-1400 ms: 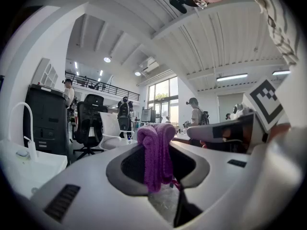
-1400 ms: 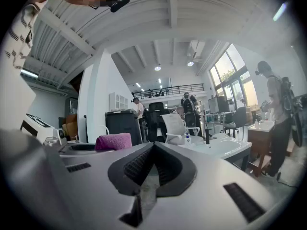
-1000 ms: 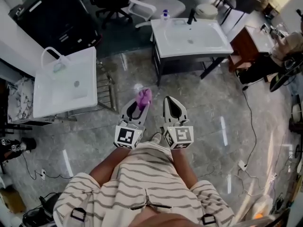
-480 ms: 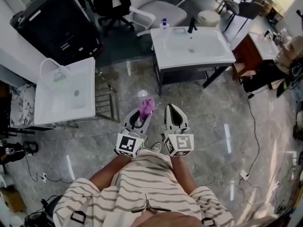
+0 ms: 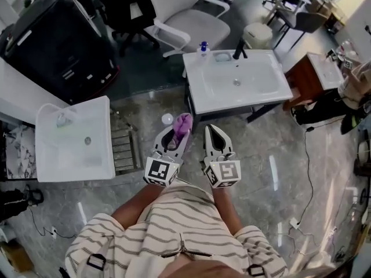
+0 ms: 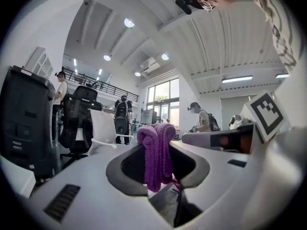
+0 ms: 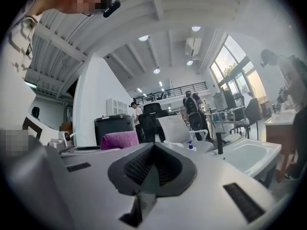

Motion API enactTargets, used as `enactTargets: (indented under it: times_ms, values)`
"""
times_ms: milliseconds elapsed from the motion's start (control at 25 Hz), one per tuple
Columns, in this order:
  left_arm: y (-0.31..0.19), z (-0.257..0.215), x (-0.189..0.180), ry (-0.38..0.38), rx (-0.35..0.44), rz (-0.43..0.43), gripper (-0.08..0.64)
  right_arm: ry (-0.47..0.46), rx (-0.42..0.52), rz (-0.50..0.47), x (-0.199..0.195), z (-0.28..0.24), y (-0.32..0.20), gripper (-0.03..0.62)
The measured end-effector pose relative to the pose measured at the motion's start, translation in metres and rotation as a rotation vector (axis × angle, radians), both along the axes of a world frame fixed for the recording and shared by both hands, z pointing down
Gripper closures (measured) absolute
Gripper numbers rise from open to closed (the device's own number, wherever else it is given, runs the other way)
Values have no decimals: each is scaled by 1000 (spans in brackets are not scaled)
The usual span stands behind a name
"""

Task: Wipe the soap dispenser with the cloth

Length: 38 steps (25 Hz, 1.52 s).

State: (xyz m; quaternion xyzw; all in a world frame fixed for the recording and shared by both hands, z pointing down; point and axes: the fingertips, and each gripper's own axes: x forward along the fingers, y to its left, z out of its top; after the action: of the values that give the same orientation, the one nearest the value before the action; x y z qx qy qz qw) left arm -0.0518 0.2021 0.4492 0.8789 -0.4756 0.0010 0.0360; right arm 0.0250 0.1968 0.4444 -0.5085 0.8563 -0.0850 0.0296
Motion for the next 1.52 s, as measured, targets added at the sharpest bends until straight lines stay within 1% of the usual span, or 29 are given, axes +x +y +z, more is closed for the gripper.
enactTargets:
  times_ms: [120, 320, 440, 560, 760, 960, 1080, 1320, 1520]
  values:
    - [-64, -9, -4, -9, -7, 52, 445, 4, -6, 22, -11, -15, -59, 581]
    - [-145, -16, -9, -11, -26, 124, 444, 38, -26, 83, -21, -24, -142, 581]
    - [-188, -16, -14, -6, -41, 155, 445, 52, -45, 128, -21, -22, -182, 581]
    - [-221, -14, -20, -5, -54, 165, 444, 56, -66, 151, -22, -18, -212, 581]
    - [-261, -3, -20, -4, -88, 182, 445, 65, -93, 182, -14, -10, -252, 581]
    - [-289, 11, -9, -11, -119, 190, 444, 64, -115, 187, -2, 3, -285, 581]
    - [-305, 20, 0, -24, -127, 173, 444, 61, -120, 166, 5, 12, -303, 581]
    - [-334, 34, 31, -44, -142, 128, 444, 63, -140, 125, 31, 36, -347, 581]
    - [-356, 51, 42, -52, -171, 69, 444, 88, -156, 70, 40, 63, -381, 581]
